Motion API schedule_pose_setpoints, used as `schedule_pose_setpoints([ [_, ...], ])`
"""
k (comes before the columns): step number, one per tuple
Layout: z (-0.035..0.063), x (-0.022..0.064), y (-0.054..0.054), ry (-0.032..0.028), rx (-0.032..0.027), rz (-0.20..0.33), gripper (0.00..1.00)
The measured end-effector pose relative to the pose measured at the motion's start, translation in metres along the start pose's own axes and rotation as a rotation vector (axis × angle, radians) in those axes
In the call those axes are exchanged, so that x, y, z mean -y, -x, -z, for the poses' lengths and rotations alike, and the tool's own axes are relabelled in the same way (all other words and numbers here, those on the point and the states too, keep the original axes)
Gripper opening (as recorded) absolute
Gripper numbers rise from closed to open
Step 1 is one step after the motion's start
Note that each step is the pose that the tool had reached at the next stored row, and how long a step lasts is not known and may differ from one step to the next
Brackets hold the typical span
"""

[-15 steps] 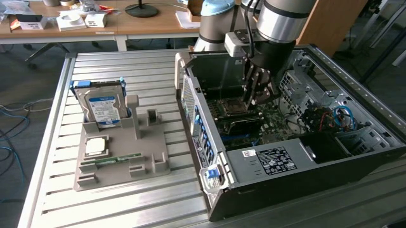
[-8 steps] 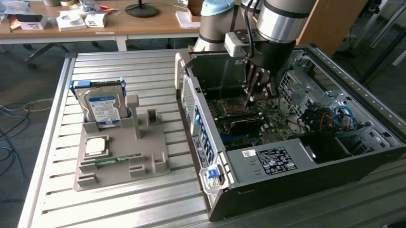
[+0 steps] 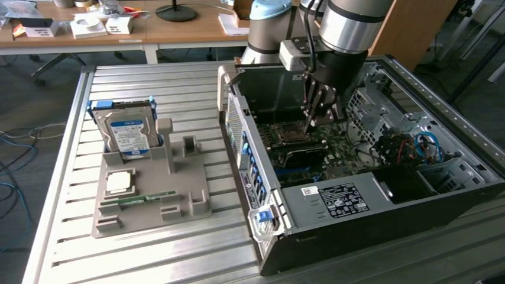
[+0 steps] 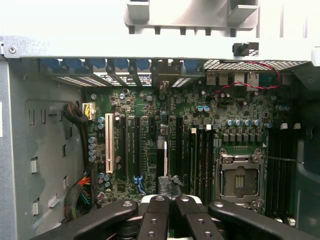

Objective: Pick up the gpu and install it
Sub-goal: 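Press down on the gpu until it lock into place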

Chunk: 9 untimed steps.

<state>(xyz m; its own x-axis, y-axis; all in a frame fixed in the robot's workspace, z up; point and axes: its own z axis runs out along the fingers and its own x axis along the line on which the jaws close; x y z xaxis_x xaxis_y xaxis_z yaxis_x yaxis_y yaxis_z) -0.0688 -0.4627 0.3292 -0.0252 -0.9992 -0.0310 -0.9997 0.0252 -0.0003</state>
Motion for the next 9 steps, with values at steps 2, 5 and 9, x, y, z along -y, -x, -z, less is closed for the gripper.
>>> schedule_pose_setpoints([
  [2,-0.0006,0.0,0.0,0.0,0.0002,0.0,0.11],
  [5,-0.0024,0.0,-0.0001,0.0,0.0001,0.0,0.11],
  [9,-0.0047,0.0,-0.0001,0.0,0.0001,0.0,0.11],
])
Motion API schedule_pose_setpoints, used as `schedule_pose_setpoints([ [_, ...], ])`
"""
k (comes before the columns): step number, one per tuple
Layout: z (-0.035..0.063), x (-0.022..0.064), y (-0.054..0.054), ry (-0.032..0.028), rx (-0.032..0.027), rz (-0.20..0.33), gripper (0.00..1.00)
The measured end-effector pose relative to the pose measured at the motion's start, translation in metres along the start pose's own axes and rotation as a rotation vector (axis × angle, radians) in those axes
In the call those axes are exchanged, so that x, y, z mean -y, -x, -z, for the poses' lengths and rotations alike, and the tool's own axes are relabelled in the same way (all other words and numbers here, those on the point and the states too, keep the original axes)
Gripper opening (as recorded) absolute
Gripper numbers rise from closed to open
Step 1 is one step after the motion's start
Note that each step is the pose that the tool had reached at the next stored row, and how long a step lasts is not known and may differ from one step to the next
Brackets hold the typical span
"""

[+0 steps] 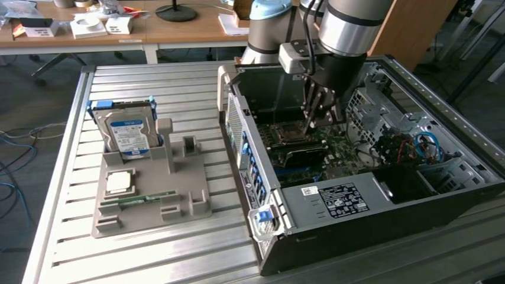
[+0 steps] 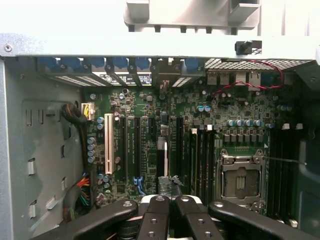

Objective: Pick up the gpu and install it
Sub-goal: 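Press down on the gpu until it lock into place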

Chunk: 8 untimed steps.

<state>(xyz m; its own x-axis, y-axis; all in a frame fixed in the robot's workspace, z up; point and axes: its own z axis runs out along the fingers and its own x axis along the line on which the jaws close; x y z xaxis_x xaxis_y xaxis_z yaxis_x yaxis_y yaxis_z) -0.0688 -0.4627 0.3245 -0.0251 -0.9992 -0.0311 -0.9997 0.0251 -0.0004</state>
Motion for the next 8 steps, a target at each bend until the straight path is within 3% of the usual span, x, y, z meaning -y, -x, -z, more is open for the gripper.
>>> schedule_pose_setpoints([
  [8,-0.0088,0.0,-0.0003,0.0,0.0,0.0,0.11],
])
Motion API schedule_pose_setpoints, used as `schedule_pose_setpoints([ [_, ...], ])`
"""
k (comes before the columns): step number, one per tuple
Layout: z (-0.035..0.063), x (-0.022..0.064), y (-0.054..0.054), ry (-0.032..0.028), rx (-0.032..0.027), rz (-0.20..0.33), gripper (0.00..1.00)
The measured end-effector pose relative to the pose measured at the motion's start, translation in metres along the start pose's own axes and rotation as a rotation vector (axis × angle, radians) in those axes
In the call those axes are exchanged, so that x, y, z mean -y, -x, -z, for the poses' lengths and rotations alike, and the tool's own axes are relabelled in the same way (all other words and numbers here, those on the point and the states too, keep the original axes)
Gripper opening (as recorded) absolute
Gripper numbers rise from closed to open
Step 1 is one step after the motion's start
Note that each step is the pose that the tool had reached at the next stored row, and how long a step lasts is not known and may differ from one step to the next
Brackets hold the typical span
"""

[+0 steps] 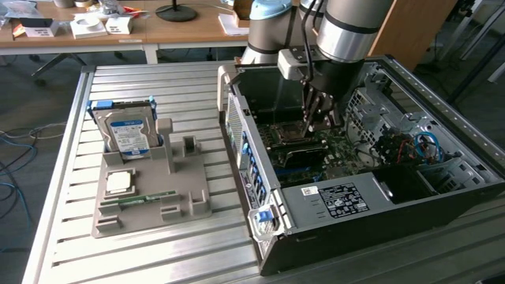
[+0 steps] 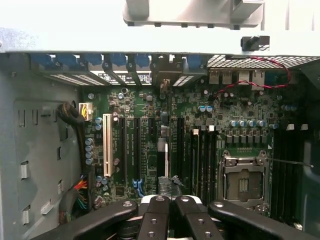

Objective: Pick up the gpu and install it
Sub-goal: 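Press down on the gpu until it lock into place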

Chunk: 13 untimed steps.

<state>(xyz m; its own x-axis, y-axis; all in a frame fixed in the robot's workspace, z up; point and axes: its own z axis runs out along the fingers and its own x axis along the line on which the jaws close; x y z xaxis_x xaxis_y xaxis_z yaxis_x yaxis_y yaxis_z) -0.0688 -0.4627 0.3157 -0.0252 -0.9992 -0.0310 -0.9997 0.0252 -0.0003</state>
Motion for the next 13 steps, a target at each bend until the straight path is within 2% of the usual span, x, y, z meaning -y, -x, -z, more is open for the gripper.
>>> schedule_pose_setpoints([
  [8,-0.0012,-0.0021,-0.0001,0.0,-0.0002,0.0,0.11],
  [13,-0.0083,-0.0022,-0.0003,0.0,0.0002,0.0,0.11],
])
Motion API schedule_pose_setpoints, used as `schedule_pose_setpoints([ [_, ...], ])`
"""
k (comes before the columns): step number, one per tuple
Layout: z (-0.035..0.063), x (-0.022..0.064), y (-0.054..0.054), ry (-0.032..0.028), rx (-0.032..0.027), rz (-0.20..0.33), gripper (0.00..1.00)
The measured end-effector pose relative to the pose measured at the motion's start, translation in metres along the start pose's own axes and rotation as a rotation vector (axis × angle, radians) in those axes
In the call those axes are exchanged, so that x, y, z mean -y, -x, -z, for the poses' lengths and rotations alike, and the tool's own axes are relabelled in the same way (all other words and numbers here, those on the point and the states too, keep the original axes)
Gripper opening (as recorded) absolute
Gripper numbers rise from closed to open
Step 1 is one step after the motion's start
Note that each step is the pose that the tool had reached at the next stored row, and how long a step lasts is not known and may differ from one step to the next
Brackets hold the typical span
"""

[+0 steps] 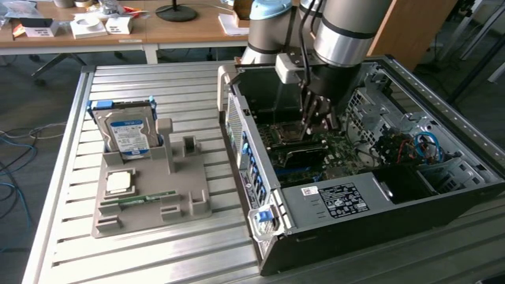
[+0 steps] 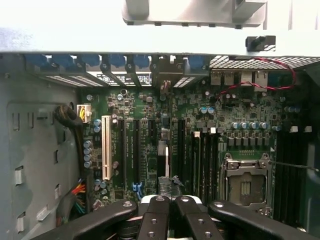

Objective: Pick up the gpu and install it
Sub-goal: 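Press down on the gpu until it lock into place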

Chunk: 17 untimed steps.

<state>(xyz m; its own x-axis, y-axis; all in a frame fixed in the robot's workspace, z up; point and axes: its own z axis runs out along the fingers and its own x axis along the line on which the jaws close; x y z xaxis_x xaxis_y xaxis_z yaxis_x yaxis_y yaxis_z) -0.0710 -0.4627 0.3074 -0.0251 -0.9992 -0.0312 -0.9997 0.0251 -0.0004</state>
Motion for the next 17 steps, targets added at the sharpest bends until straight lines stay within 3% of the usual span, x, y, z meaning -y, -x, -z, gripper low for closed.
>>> schedule_pose_setpoints([
  [17,-0.0117,-0.0046,0.004,0.0,-0.0001,0.0,0.11],
])
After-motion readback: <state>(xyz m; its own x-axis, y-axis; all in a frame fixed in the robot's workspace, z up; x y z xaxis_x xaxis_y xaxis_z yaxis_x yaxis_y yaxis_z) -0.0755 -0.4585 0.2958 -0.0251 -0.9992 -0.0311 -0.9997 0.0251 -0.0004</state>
